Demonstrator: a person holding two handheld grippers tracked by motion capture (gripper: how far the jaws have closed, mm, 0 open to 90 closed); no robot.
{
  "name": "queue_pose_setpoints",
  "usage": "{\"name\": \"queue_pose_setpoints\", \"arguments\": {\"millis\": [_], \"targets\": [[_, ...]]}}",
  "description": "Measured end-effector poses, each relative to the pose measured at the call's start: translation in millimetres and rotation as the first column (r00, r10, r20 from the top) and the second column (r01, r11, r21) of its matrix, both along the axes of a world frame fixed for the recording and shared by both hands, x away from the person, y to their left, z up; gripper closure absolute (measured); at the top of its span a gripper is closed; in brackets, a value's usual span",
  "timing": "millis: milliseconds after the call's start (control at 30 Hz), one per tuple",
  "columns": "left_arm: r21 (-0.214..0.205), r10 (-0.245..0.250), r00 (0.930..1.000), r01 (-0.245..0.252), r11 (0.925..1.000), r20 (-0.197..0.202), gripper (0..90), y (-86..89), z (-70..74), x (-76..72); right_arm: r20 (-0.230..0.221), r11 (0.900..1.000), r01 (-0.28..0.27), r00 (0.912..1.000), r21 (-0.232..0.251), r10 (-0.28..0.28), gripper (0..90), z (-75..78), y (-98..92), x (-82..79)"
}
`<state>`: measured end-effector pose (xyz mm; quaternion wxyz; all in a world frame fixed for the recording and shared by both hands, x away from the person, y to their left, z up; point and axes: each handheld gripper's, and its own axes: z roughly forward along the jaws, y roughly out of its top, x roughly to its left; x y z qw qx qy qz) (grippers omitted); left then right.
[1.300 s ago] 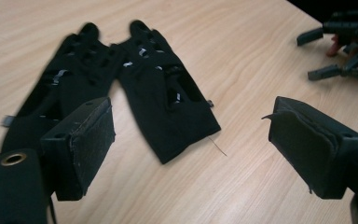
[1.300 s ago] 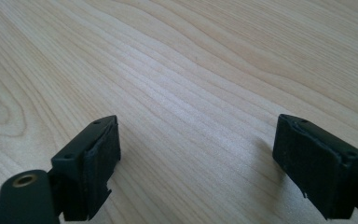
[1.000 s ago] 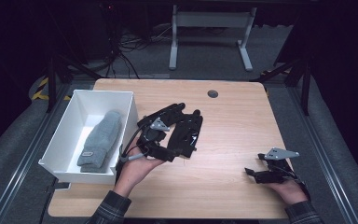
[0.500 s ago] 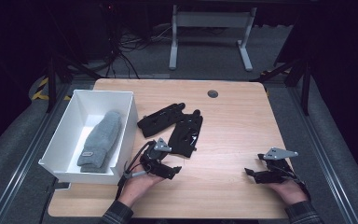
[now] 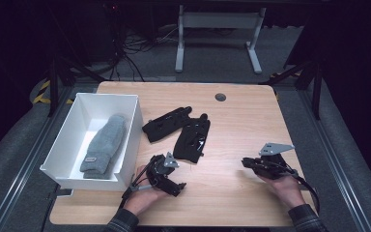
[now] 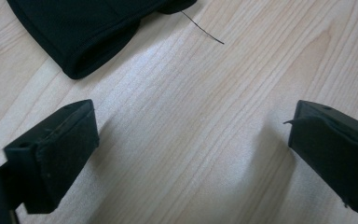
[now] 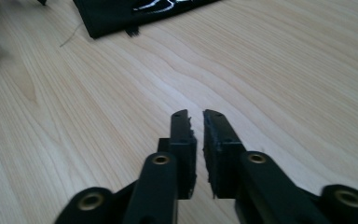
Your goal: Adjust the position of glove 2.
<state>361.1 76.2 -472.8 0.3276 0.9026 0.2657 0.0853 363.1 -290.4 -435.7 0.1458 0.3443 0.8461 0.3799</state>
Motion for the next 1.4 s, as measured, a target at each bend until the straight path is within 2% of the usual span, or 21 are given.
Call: {"name": "queue_pose_setpoints", "arguments": {"millis": [33,200,367,533,833,1100,1200,1267,1400], "targets": [[-0.011,0.001,1.0000,-0.001,0.9999,0.005,0.0,0.8,-1.0,-0.5,0.013,0.9998,-0.019,0.9997,0.001,0.019,89.6,1.5,7.0,3.2],[-0.052,-0.009,0.9993,0.011,0.9986,0.038,0.0,4.2,-5.3,-1.2,0.028,0.9980,-0.063,0.9977,0.003,0.063,90.0,5.9,29.7,14.5],[-0.053,-0.009,0.9993,0.011,0.9985,0.036,0.1,4.3,-5.2,-1.1,0.045,0.9947,-0.102,0.9938,0.012,0.101,90.0,7.8,53.3,27.8],[-0.054,-0.011,0.9992,0.013,0.9985,0.038,0.6,4.5,-5.1,-0.9,0.044,0.9894,-0.145,0.9885,0.011,0.144,90.0,5.7,79.4,39.7],[-0.059,-0.010,0.9993,0.012,0.9982,0.037,0.8,4.4,-5.3,-0.7,0.034,0.9812,-0.192,0.9806,-0.014,0.193,90.0,-11.6,126.3,61.9],[-0.057,-0.012,0.9992,0.014,0.9983,0.038,0.9,4.6,-5.3,-0.6,0.035,0.9852,-0.168,0.9850,-0.035,0.169,90.0,-24.0,134.9,76.0],[-0.057,-0.012,0.9992,0.014,0.9983,0.038,0.9,4.6,-5.3,-0.6,0.032,0.9855,-0.166,0.9855,-0.037,0.167,90.0,-26.8,134.9,76.5],[-0.057,-0.011,0.9992,0.014,0.9983,0.038,0.8,4.6,-5.3,-0.7,0.032,0.9843,-0.168,0.9850,-0.055,0.169,90.0,-26.0,133.7,75.1],[-0.057,-0.012,0.9992,0.014,0.9983,0.038,0.9,4.6,-5.3,-0.7,0.025,0.9849,-0.162,0.9862,-0.062,0.163,90.0,-24.8,125.3,70.1]]}}
